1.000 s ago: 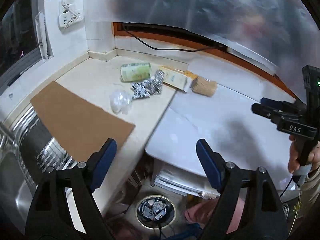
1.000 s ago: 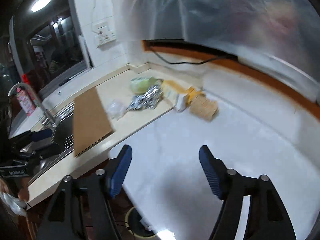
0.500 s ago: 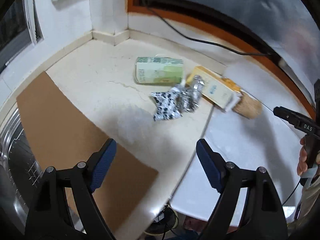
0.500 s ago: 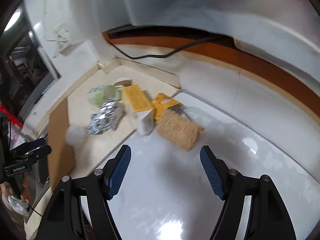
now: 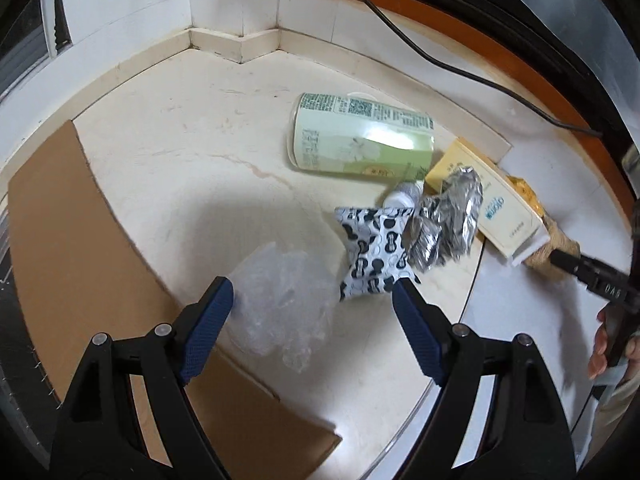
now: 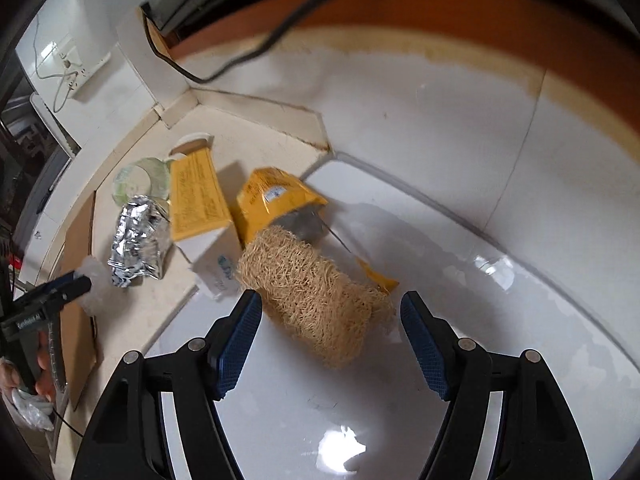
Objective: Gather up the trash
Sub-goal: 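Grasp the straw scrubber with the right gripper while the left grasps the clear plastic bag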
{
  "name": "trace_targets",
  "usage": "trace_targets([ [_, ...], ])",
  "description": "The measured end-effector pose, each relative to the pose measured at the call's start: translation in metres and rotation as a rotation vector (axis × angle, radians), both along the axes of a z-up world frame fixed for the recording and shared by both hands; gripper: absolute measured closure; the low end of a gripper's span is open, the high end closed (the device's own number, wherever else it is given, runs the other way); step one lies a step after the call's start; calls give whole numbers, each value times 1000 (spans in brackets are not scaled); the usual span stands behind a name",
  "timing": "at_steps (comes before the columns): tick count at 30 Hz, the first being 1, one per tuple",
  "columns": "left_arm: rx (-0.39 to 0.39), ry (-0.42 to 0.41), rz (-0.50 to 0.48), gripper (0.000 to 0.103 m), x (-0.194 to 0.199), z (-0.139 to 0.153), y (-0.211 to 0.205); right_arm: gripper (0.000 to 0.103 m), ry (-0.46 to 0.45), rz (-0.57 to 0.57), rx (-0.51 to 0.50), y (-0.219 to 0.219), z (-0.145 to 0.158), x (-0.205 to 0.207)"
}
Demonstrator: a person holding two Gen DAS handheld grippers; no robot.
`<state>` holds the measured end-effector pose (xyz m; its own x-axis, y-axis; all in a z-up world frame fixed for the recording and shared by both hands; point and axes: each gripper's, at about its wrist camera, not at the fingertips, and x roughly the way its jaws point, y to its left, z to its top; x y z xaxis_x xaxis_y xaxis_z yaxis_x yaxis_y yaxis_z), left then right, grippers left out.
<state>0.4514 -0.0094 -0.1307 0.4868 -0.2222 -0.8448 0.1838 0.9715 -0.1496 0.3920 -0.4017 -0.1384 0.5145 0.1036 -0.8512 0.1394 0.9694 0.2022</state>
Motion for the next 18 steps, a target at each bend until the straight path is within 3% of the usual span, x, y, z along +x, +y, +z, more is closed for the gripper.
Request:
trace_targets([
  [4,8,-4,10,23,7,-5,1,32,-21,0,70,-1,-8,-1],
  [9,16,13,38,23,15,-11,9,45,-41,19,30,10,-9,-1],
  [18,15,31,89,23,22,-29,18,54,-48,34,13,23,0,-16],
])
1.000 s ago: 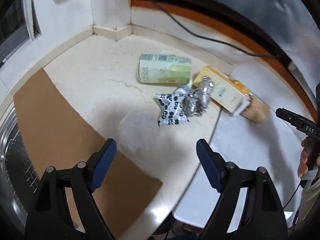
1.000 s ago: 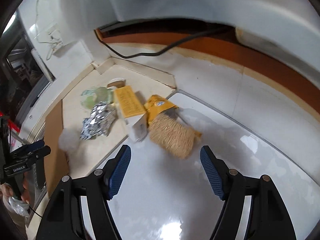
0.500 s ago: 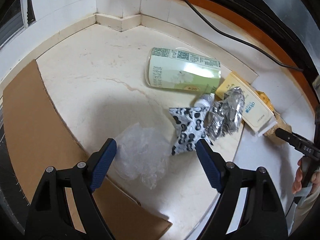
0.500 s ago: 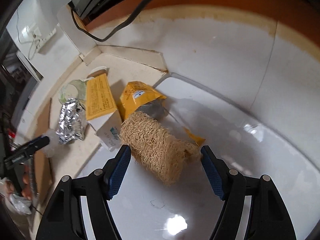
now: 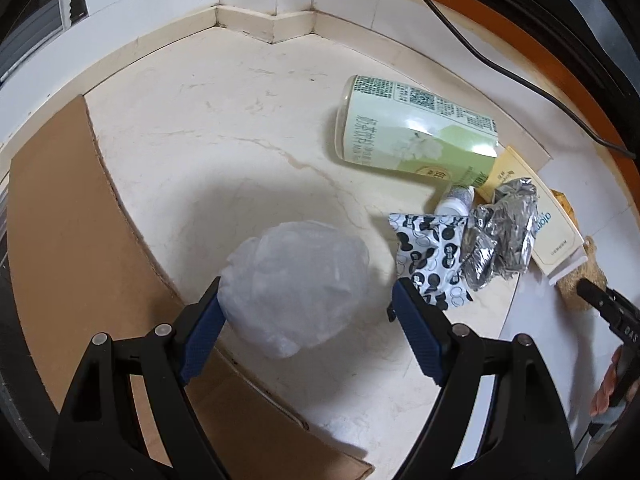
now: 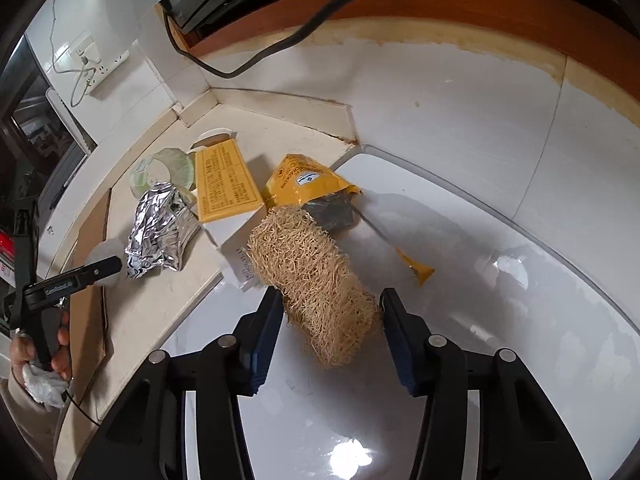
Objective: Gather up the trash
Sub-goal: 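Grasp the straw scrubber with the right gripper while the left grasps the clear plastic bag, then carry the scrubber and plastic bag down to the floor bin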
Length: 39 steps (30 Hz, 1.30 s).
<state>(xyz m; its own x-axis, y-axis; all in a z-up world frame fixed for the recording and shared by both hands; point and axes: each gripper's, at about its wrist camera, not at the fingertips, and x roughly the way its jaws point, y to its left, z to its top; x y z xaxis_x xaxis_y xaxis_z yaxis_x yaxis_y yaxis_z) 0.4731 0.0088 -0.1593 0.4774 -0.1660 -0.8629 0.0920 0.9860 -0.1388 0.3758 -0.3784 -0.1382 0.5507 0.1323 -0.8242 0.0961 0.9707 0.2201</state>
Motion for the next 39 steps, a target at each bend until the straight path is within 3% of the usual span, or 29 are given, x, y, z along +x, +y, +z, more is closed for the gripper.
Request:
trace_targets([
  [4,-25,-8,28,46,4,-3,5,57,0,2,-8,3,2,-5],
  [8,-32,-29,45,61,5,-2,7,60,-1,1,-8,5,5,-9],
  [11,-42,-77,48,66,-1,7,6,62,-9,1,1,6,8,-14],
  [17,-53,-139,12,69,-27,36,-3,68,-24,11,-2,14,19,-32],
  [24,-70,-166,-50,69,-86,73,-11,74,-50,33,-3,35,46,-73],
  [32,-105,-185,-159,69,-194,112,-18,75,-79,64,21,69,80,-137],
  [39,-151,-187,-221,69,-292,132,-6,75,-103,114,75,113,104,-223],
])
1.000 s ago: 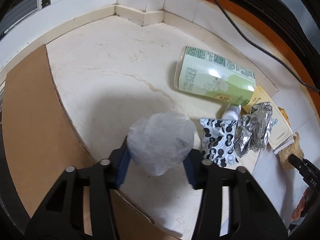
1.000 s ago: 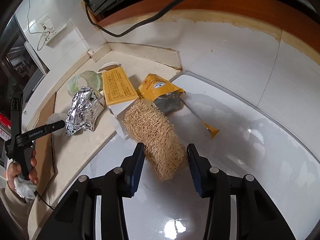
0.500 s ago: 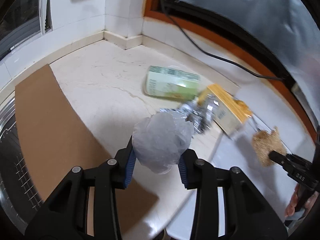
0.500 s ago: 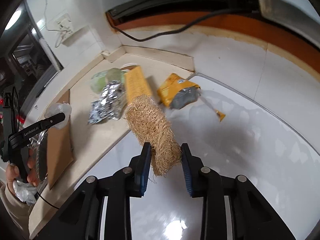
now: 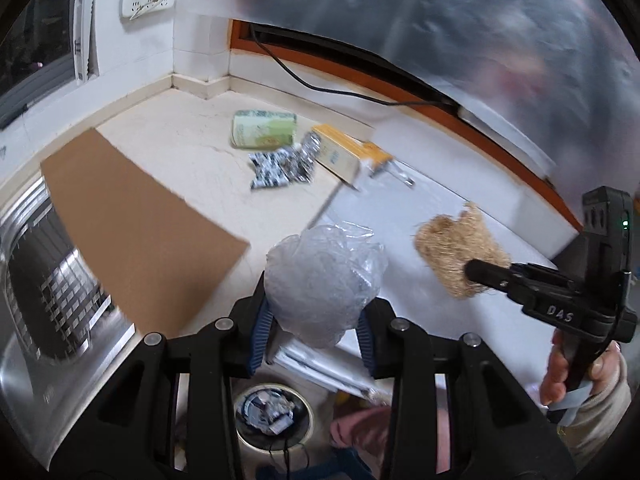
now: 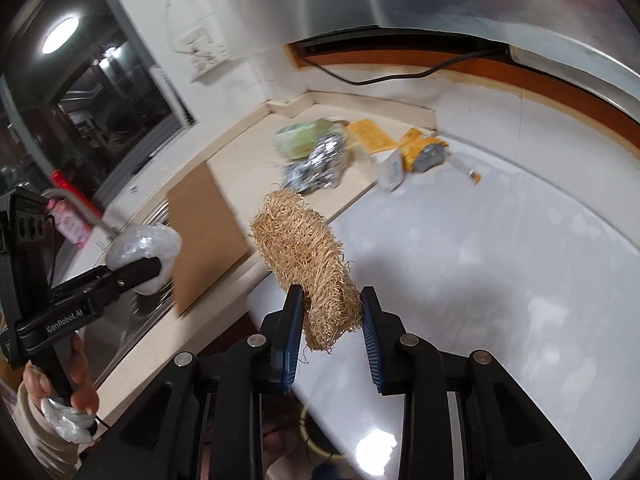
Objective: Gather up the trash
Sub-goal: 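Carry the scrubber and plastic bag down to the floor bin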
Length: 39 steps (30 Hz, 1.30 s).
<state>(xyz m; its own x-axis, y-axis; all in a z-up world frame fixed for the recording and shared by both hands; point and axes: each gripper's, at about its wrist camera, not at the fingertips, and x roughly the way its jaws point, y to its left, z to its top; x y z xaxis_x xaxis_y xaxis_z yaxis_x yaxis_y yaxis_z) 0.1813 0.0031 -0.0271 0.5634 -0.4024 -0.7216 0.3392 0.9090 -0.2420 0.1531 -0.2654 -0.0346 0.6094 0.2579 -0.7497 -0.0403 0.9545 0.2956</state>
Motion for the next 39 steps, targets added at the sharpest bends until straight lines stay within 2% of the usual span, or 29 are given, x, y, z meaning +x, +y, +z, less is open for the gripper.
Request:
trace_targets([
  [4,-22,16,-24,69,-48,-6,13,75,-1,46,15,27,-2,-47],
  [8,-21,23,-37,69,-93,-30,23,75,2,98,-17,59,-19,-92],
  [13,-27,48,-23,69,-140,-81,34,75,2,142,-104,99,-59,-144],
  [15,1,47,-15,69,-154,-107,35,75,18,165,-125,113,-81,-159],
  [17,10,91,-5,69,-166,-138,38,75,52,184,-133,121,-107,-168],
  [20,1,188,27,69,-179,-192,46,75,109,205,-149,132,-147,-175],
  [27,45,352,94,69,-188,-303,61,75,289,199,-144,148,-260,-175],
  [33,54,431,134,69,-183,-366,67,74,406,151,-141,153,-349,-156],
  [39,95,471,118,69,-159,-404,53,74,466,140,-137,150,-408,-144],
])
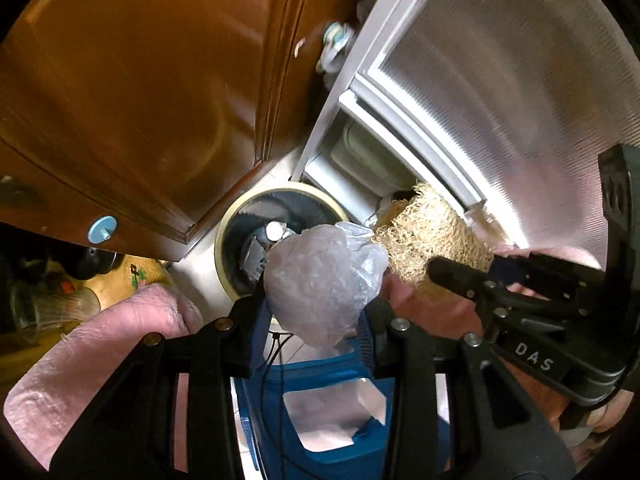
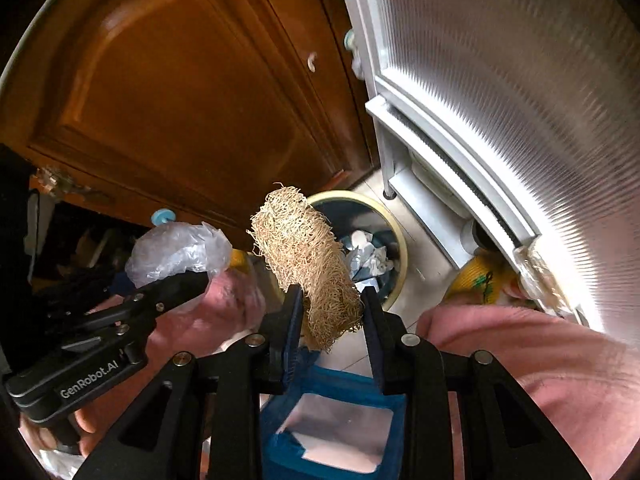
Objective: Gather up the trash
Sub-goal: 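Carry the scrubber and plastic bag down to the floor bin, then open both grippers over the bin to drop the scrubber and bag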
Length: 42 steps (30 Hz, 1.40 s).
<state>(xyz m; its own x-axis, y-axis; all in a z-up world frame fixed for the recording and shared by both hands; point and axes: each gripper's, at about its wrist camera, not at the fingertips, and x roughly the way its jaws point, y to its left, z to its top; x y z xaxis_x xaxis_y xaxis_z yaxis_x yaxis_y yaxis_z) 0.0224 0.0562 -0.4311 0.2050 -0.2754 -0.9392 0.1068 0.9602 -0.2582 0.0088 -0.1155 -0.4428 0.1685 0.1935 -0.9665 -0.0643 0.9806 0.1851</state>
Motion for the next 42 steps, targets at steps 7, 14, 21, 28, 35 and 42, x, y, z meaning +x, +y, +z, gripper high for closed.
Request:
trace_targets([
  [7,45,23,-28,69,14,-28,-11,71,10,46,-85,9,-34,23],
  [14,87,37,-16,61,26,-44,-13,63,61,64,-119,14,-55,34],
  [21,149,47,48,29,31,-49,1,61,81,23,-105,7,-62,41],
  [28,166,35,61,17,32,-51,5,58,85,-8,-103,2,-62,43],
  [35,164,32,61,16,32,-51,5,57,86,-14,-105,0,-62,43],
  [42,156,30,64,16,32,-50,5,55,80,-22,-100,0,-61,43],
])
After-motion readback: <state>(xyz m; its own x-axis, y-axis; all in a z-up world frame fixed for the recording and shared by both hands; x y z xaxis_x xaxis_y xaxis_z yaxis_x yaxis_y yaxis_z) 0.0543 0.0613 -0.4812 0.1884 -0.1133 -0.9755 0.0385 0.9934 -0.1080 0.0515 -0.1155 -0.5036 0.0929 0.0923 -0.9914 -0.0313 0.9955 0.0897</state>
